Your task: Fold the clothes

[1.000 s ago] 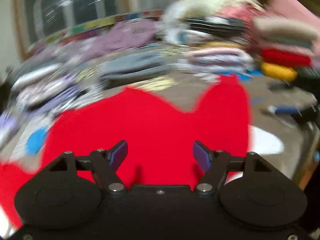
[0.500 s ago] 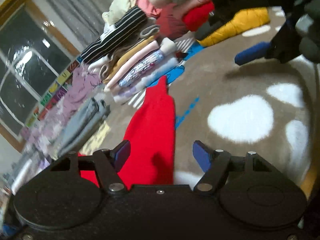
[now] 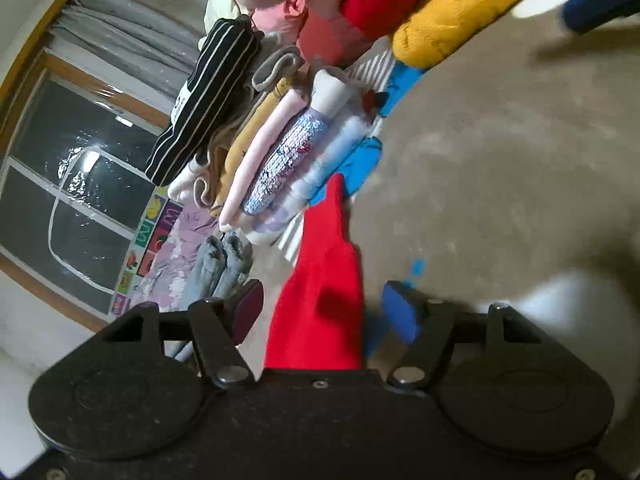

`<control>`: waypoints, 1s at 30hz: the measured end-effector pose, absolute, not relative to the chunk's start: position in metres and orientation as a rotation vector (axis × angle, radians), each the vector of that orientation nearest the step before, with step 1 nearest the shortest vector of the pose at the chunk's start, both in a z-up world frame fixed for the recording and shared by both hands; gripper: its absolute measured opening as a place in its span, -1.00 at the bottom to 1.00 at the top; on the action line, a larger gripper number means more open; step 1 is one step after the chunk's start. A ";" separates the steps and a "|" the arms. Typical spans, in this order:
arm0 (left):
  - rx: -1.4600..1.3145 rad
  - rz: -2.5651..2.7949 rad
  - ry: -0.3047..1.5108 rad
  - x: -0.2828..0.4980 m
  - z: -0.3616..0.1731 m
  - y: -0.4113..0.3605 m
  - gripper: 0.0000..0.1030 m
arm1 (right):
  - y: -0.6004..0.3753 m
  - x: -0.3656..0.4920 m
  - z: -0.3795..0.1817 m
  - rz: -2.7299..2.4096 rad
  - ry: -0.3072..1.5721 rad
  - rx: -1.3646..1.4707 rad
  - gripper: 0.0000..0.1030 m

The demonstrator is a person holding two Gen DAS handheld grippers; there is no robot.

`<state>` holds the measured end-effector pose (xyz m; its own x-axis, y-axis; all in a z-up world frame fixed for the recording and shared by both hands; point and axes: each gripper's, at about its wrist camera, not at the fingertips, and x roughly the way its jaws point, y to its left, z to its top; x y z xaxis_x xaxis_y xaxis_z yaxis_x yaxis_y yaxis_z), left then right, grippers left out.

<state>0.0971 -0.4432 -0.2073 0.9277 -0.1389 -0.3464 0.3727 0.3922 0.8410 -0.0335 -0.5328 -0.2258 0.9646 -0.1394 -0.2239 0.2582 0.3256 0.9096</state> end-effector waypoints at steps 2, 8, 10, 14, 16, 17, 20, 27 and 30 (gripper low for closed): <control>1.137 -0.306 0.234 0.104 -0.209 -0.452 0.31 | -0.538 -0.036 -0.228 -0.289 0.090 1.223 0.28; 1.164 -0.248 0.248 0.126 -0.212 -0.473 0.16 | -0.544 -0.032 -0.233 -0.303 0.077 1.244 0.28; 1.170 -0.231 0.259 0.134 -0.213 -0.478 0.10 | -0.545 -0.031 -0.233 -0.303 0.078 1.241 0.28; 1.166 -0.201 0.304 0.153 -0.213 -0.486 -0.03 | -0.543 -0.031 -0.234 -0.300 0.078 1.239 0.28; 1.160 -0.194 0.330 0.162 -0.212 -0.489 -0.08 | -0.543 -0.035 -0.235 -0.304 0.074 1.240 0.28; 1.155 -0.193 0.343 0.165 -0.212 -0.490 -0.15 | -0.543 -0.036 -0.235 -0.307 0.071 1.241 0.28; 1.139 -0.201 0.387 0.176 -0.212 -0.491 -0.35 | -0.542 -0.040 -0.238 -0.310 0.070 1.245 0.28; 1.049 -0.271 0.468 0.193 -0.199 -0.477 -0.90 | -0.535 -0.037 -0.234 -0.282 0.074 1.200 0.28; 0.864 -0.342 0.521 0.200 -0.170 -0.455 -0.91 | -0.530 -0.036 -0.230 -0.267 0.065 1.164 0.28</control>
